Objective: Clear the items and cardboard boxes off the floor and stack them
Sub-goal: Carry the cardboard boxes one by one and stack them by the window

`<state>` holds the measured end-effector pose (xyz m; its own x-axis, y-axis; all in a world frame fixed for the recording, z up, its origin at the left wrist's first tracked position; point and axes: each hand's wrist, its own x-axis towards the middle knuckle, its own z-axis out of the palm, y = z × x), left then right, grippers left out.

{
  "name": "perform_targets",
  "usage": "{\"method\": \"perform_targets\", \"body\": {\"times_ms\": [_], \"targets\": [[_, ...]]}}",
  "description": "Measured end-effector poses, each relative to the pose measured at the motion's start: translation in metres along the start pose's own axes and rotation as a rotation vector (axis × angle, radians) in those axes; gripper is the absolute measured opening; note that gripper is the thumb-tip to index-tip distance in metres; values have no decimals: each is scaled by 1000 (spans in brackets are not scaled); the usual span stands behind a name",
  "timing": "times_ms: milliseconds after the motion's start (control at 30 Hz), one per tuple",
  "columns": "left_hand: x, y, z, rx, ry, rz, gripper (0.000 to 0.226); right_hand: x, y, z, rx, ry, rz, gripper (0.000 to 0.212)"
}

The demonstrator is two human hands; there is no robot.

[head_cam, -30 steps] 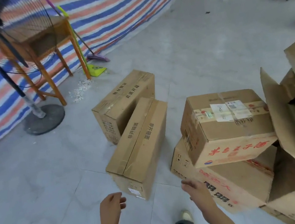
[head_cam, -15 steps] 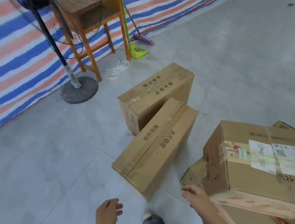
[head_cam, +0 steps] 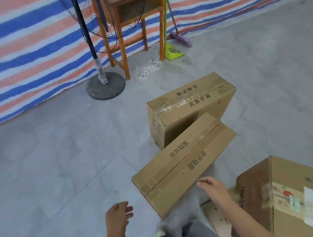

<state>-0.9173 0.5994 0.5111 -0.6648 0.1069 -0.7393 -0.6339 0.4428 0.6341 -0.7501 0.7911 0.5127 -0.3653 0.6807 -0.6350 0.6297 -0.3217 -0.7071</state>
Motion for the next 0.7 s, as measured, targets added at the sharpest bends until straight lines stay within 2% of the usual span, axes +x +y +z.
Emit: {"method": "perform_targets", "body": {"times_ms": [200, 400, 700], "targets": [[16, 21, 13, 3, 40, -45, 12, 61, -29, -31, -99, -17, -3, 15], [41, 56, 54, 11, 97, -56, 10, 145, -55, -75, -184, -19, 64, 30], [97, 57, 148, 97, 136, -271, 21, 279, -63, -128, -260, -17, 173, 29]]}}
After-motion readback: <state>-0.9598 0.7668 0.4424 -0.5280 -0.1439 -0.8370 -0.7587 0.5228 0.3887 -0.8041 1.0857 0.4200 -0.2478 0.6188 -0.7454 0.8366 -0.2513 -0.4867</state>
